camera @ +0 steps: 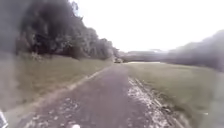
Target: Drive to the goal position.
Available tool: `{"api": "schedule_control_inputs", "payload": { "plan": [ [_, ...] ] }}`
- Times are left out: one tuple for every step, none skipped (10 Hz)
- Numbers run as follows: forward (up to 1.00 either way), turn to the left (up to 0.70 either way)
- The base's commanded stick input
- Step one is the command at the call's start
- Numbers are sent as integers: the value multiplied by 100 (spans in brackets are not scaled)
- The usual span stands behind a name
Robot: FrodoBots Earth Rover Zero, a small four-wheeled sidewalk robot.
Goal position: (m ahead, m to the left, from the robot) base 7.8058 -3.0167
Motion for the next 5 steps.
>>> {"api": "schedule_control_inputs", "payload": {
  "plan": [
    [100, 0],
    [100, 0],
    [100, 0],
    [100, 0],
    [100, 0]
  ]
}}
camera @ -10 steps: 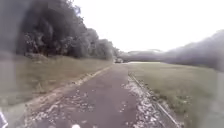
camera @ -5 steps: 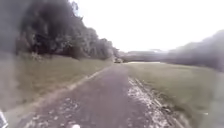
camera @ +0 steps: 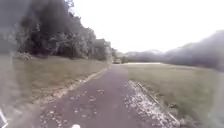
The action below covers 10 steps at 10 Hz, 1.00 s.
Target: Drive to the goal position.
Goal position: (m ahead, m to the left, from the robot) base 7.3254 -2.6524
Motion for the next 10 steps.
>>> {"api": "schedule_control_inputs", "payload": {
  "plan": [
    [100, 0],
    [100, 0],
    [100, 0],
    [100, 0],
    [100, -39],
    [100, -38],
    [100, -37],
    [100, 0],
    [100, 0],
    [100, 0]
  ]
}}
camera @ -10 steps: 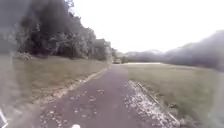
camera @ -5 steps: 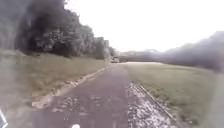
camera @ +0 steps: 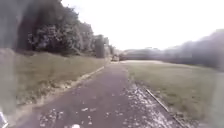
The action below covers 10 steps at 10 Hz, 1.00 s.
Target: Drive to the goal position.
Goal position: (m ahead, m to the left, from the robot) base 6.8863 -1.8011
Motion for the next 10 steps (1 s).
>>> {"api": "schedule_control_inputs", "payload": {
  "plan": [
    [100, 0],
    [100, 0],
    [100, 0],
    [100, 0],
    [100, 0],
    [100, 0],
    [100, 0],
    [100, 0],
    [100, 0],
    [100, 0]
  ]
}}
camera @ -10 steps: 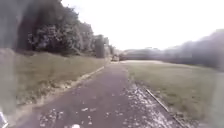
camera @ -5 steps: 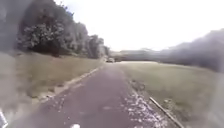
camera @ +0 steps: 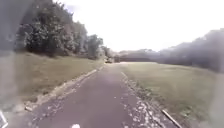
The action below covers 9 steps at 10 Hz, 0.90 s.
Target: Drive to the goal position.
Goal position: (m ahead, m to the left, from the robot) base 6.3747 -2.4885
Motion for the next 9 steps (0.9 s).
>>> {"api": "schedule_control_inputs", "payload": {
  "plan": [
    [100, 0],
    [100, 0],
    [100, 0],
    [100, 0],
    [100, 0],
    [100, 0],
    [100, 0],
    [100, 0],
    [100, 0]
  ]
}}
